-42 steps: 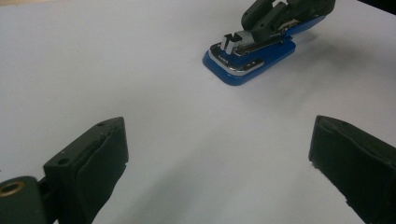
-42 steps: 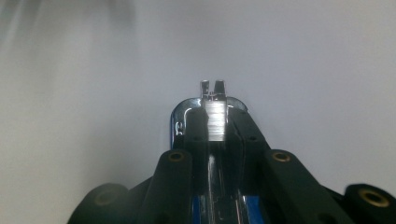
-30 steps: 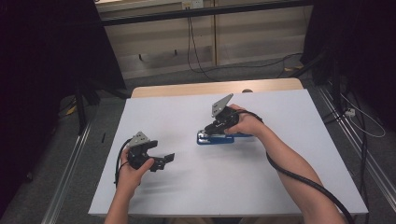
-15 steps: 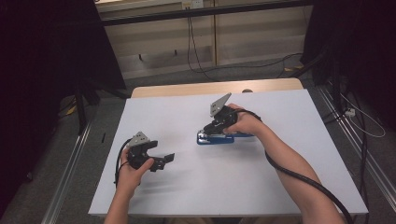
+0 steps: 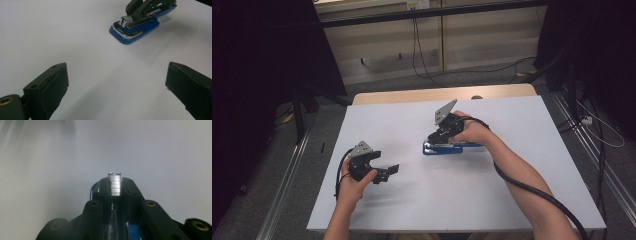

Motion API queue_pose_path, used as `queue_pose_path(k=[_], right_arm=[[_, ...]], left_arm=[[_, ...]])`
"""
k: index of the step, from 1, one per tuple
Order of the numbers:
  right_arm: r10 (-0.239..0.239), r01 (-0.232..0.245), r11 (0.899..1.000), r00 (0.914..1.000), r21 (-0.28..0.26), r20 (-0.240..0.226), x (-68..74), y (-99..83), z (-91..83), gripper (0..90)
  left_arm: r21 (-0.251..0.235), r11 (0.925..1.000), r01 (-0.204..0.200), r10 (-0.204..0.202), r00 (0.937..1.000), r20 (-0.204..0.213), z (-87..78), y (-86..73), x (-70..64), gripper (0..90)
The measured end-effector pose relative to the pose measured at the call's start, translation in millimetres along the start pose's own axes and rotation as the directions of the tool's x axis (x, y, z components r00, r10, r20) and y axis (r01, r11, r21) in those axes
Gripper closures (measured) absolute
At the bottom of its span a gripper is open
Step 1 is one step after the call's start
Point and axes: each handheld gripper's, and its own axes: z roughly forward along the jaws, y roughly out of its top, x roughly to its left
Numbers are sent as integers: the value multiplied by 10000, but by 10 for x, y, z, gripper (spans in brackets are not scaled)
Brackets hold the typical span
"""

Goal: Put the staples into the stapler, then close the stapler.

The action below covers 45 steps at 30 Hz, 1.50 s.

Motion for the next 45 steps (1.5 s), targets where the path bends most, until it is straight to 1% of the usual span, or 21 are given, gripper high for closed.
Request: queue_pose_path(k=[2, 6, 7, 9, 11, 16, 18, 21, 24, 26, 29, 30, 32, 33, 36, 38, 39, 40, 41, 43, 45], right_arm=[[53, -53, 10000, 10000, 18, -6, -2, 10, 16, 775], [61, -62, 9999, 9999, 98, 126, 21, 9, 26, 697], [74, -74, 10000, 9998, 2, 180, 28, 7, 13, 670], [447, -438, 9986, 9985, -292, 301, 37, -1, -45, 655], [573, -555, 9977, 9974, -400, 435, 69, -18, -122, 597], [1402, -1348, 9880, 9875, -755, 718, 167, -98, -316, 494], [1550, -1482, 9857, 9841, -803, 864, 214, -144, -384, 459], [1942, -1848, 9790, 9738, -859, 1185, 267, -225, -467, 397], [2359, -2235, 9700, 9604, -960, 1484, 314, -300, -535, 351], [2462, -2332, 9679, 9545, -936, 1685, 348, -342, -570, 313], [2878, -2709, 9561, 9397, -1116, 1846, 392, -410, -615, 278], [2895, -2703, 9556, 9355, -1177, 2024, 406, -431, -632, 265], [3084, -2829, 9488, 9254, -1403, 2201, 436, -471, -670, 236], [3202, -2923, 9448, 9193, -1478, 2288, 454, -487, -690, 225], [3303, -2965, 9419, 9024, -1576, 2765, 520, -528, -745, 188], [3390, -3037, 9397, 8883, -1574, 3100, 574, -558, -784, 164], [3460, -3058, 9366, 8846, -1712, 3125, 603, -580, -804, 154], [3625, -3179, 9298, 8781, -1854, 3124, 631, -604, -822, 154], [3738, -3276, 9258, 8679, -1887, 3271, 659, -630, -841, 148], [3822, -3352, 9232, 8521, -1880, 3576, 710, -686, -858, 119], [3831, -3371, 9233, 8428, -1841, 3781, 761, -735, -873, 119]], left_arm=[[-14, 10000, -8, 8, 10000, 5, 0, 1, -1, 47], [2, 10000, -10, 10, 10000, 10, 3, 1, 0, 47], [-20, 10000, -16, 16, 10000, 6, 4, 2, -1, 47], [-43, 10000, -43, 43, 10000, 18, 5, 6, -1, 47], [-95, 10000, -2, 3, 10000, 36, 8, 11, 0, 47], [-202, 9997, 121, -120, 9999, 37, 25, 22, 10, 48], [-282, 9994, 220, -217, 9997, 102, 28, 27, 4, 48], [-376, 9989, 267, -261, 9995, 163, 27, 35, 3, 48], [-385, 9989, 264, -259, 9996, 131, 28, 38, 11, 48], [-393, 9988, 291, -286, 9995, 140, 32, 37, 12, 48], [-392, 9988, 280, -275, 9995, 143, 40, 40, 6, 48], [-407, 9988, 266, -260, 9996, 136, 39, 43, 6, 48], [-441, 9985, 314, -311, 9995, 77, 34, 49, 5, 48], [-494, 9981, 365, -364, 9993, 47, 32, 51, 5, 49], [-539, 9977, 422, -420, 9991, 46, 28, 54, 3, 48], [-468, 9983, 356, -356, 9994, 8, 29, 55, -3, 48], [-484, 9982, 360, -359, 9993, 27, 33, 54, -10, 48], [-478, 9982, 350, -350, 9994, 12, 32, 56, -17, 49], [-512, 9981, 349, -348, 9994, 26, 30, 60, -22, 49], [-517, 9983, 271, -271, 9996, 7, 26, 71, -29, 49], [-571, 9980, 273, -274, 9996, -17, 25, 80, -42, 49]])
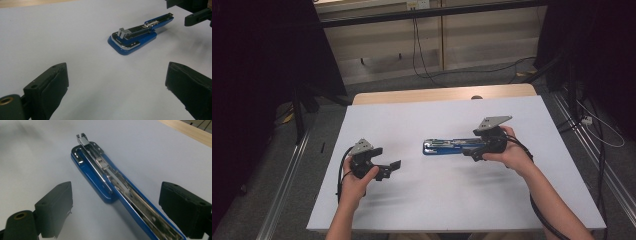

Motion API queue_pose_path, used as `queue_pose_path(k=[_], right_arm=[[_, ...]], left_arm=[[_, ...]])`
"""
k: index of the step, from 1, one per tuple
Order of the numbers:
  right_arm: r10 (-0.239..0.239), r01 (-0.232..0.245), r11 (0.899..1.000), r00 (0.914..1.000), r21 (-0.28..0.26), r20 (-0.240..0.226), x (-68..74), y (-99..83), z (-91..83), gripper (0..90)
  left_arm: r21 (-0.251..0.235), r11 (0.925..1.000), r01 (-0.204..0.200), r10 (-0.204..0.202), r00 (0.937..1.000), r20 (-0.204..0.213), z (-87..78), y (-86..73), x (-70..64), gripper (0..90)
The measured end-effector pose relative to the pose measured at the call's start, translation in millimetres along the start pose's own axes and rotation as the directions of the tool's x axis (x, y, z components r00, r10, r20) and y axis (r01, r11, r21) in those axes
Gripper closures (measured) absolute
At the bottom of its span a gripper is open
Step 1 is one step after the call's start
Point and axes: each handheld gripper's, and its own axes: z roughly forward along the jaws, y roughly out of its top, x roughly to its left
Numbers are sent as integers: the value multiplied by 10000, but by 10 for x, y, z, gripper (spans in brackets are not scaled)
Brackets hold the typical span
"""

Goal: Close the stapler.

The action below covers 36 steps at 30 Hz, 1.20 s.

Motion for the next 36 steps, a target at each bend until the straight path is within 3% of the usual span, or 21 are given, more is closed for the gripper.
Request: queue_pose_path(k=[5, 9, 16, 18, 24, 31, 36], right_arm=[[326, -313, 9986, 9990, -420, 307, 10, -113, -98, 118], [339, -322, 9992, 9967, -246, 734, 0, -172, -148, 111], [909, -873, 9955, 9898, -378, 1096, -37, -304, -234, 106], [1175, -1113, 9922, 9853, -560, 1243, -45, -319, -264, 93], [1168, -1081, 9924, 9777, -585, 1747, -59, -382, -343, 93], [1354, -1273, 9905, 9669, -512, 2163, -140, -477, -395, 180], [1738, -1601, 9841, 9573, -769, 2308, -187, -522, -409, 288]], left_arm=[[92, 9999, -93, 94, 9999, -50, 28, 10, -22, 49], [80, 9999, -137, 138, 9999, -78, 69, 31, -40, 51], [189, 9994, -307, 307, 9995, -36, 162, 71, -94, 51], [149, 9994, -310, 310, 9995, 5, 184, 80, -112, 51], [145, 9989, -444, 437, 9982, 420, 242, 105, -167, 46], [230, 9967, -780, 773, 9965, 312, 401, 146, -242, 66], [281, 9950, -960, 955, 9953, 187, 494, 170, -289, 169]])
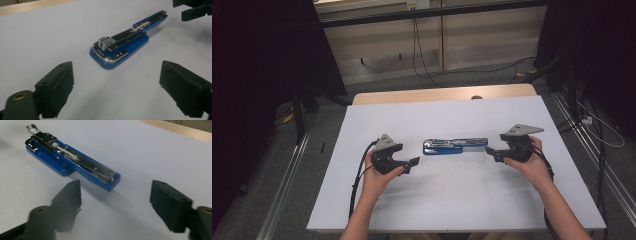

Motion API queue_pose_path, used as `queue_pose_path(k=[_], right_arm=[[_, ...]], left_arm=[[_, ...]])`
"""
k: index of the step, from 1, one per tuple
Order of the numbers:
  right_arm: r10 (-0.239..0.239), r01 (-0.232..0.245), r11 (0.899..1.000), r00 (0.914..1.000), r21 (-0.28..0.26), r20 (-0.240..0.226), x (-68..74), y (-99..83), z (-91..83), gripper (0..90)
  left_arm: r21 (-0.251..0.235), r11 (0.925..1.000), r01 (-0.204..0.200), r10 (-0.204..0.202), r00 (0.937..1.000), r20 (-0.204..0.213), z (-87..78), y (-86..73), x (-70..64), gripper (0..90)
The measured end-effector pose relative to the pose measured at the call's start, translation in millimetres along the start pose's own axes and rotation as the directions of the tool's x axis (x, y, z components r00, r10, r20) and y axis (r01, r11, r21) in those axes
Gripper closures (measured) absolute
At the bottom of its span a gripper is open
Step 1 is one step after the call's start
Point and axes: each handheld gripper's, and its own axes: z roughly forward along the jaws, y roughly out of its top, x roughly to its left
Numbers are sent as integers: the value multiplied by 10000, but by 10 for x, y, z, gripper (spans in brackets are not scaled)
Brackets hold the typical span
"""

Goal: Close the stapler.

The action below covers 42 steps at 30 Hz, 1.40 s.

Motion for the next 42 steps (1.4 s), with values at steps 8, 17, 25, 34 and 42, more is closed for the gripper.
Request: queue_pose_path(k=[8, 17, 25, 34, 42], right_arm=[[406, -397, 9985, 9989, -380, 246, -40, -18, -17, 449], [338, -337, 9994, 9994, -115, 106, -37, -37, 14, 553], [208, -209, 9997, 9998, 83, 51, -50, -52, 28, 628], [80, -66, 9990, 9995, 439, -302, -53, -83, 66, 797], [173, -149, 9986, 9987, 498, -475, -62, -89, 71, 884]], left_arm=[[252, 9997, 11, -13, 10000, 77, 178, 19, -24, 526], [423, 9991, 66, -72, 9999, 142, 390, 41, -12, 835], [514, 9987, -3, -3, 9999, 111, 516, 50, -11, 900], [488, 9988, -79, 85, 9999, -119, 603, 43, -14, 900], [406, 9990, -183, 193, 9995, -256, 619, 35, 8, 900]])
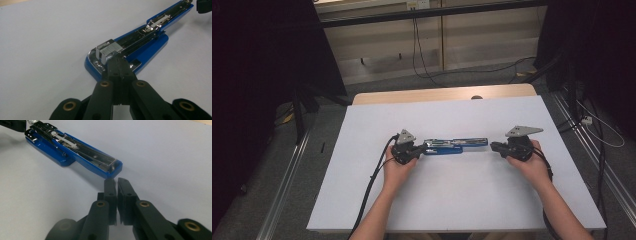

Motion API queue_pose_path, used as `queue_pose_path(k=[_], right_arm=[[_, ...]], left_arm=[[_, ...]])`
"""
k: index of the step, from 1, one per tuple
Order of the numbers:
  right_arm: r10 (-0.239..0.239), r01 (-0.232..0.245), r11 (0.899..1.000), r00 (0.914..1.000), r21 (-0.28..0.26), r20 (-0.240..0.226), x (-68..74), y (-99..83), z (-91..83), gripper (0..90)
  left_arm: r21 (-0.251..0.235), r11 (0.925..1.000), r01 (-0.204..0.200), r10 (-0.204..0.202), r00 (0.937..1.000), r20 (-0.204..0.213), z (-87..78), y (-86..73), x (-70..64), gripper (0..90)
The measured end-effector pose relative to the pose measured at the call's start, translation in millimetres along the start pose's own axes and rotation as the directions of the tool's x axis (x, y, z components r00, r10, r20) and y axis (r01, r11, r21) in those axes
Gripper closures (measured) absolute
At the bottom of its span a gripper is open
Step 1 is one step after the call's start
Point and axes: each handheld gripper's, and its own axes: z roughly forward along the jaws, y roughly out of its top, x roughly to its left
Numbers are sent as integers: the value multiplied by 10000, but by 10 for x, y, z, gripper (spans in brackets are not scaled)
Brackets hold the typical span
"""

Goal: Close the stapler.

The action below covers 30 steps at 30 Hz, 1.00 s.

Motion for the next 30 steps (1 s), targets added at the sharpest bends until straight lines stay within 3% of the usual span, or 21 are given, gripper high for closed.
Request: queue_pose_path(k=[6, 30], right_arm=[[-60, 60, 10000, 9999, 76, -93, 2, -6, 10, 900], [-289, 304, 9971, 9993, 703, -228, 62, 2, 117, 900]], left_arm=[[-2, 9999, 170, -170, 9999, 4, 12, -8, 4, 900], [-80, 10000, 29, -28, 10000, 45, 16, -18, 16, 900]])
